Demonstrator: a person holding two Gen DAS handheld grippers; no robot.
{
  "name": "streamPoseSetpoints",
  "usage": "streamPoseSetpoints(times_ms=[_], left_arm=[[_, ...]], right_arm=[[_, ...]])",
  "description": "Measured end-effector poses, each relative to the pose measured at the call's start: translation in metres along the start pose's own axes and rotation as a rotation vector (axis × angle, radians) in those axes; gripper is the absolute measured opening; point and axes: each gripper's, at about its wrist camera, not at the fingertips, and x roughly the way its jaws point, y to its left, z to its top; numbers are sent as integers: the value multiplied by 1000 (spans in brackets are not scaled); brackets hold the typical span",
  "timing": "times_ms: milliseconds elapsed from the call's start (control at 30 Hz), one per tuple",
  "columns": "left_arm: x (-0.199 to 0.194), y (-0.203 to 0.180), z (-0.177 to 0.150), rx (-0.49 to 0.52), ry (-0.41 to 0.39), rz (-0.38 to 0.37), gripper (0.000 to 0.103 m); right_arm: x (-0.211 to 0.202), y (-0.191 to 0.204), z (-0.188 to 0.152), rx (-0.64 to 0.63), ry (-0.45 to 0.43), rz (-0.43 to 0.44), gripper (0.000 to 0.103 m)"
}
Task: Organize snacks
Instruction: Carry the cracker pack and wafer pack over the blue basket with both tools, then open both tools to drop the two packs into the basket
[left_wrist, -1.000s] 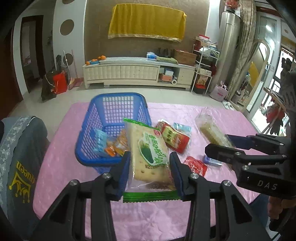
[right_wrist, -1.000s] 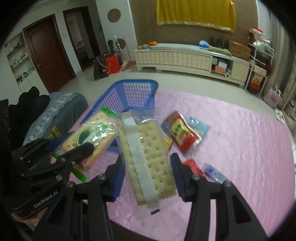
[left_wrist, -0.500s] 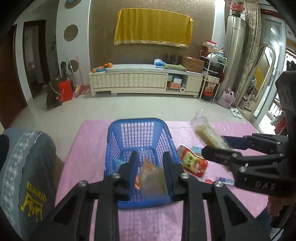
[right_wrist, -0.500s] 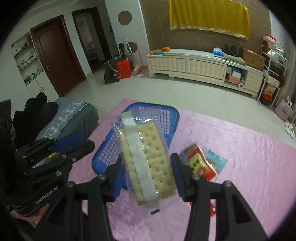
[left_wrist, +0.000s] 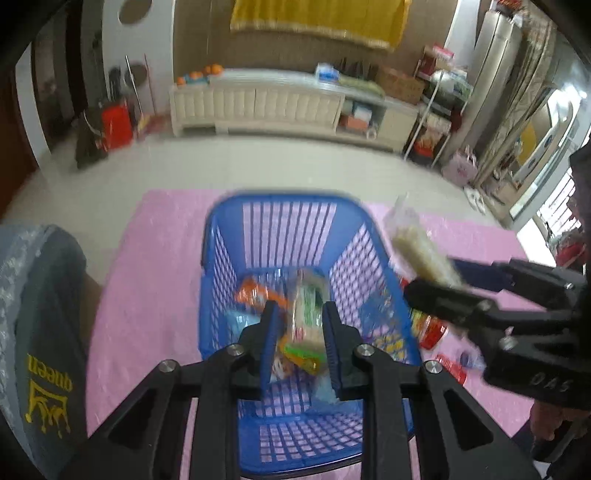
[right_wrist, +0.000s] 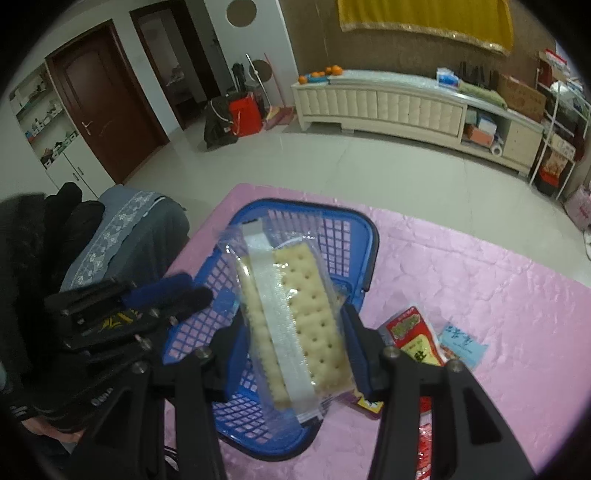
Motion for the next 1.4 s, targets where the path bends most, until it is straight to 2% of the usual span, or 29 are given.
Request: streamPoseSetpoints(times_ms=[100, 200, 433, 567, 667, 800, 933, 1000, 1133, 1167, 1233, 1267, 1300, 1333, 1400], left_arm=[[6, -3, -9, 15, 15, 26, 23], [1, -3, -14, 8, 14, 25, 38], [-11, 14, -11, -43, -10, 28, 43], [-14, 26, -15, -66, -7, 20, 53], [-18, 37, -18, -87, -20, 14, 57], [-20, 47, -18, -80, -31, 41, 63], [-19, 57, -19, -102, -41, 23, 65], [-17, 61, -20, -110, -39, 21, 68], [-13, 67, -22, -124, -32, 31, 69], [-13, 69, -23, -128, -32, 31, 69], [-14, 70, -25, -128, -36, 38, 69], [-15, 70, -26, -125, -36, 42, 69], [-16, 69, -27, -122, -34, 45, 69], [-17, 68, -28, -122, -34, 45, 69], [-20, 66, -31, -124, -37, 37, 69]], right_arm=[[4, 1, -1, -4, 16, -5, 53], [2, 3, -3, 1, 18, -2, 53], [0, 7, 1, 14, 20, -17, 53], [6, 6, 3, 54, 41, 1, 53], [15, 10, 4, 70, 57, 2, 53], [28, 25, 9, -22, 29, -117, 53], [47, 31, 16, -31, 51, -128, 53], [59, 38, 19, -78, 52, -168, 53], [80, 40, 26, -94, 72, -224, 54], [82, 40, 26, -98, 80, -247, 57], [85, 41, 26, -116, 79, -290, 74], [82, 41, 25, -122, 60, -305, 85], [76, 43, 23, -133, 19, -346, 90], [71, 44, 22, -144, -5, -384, 91], [65, 45, 18, -161, -23, -399, 93]])
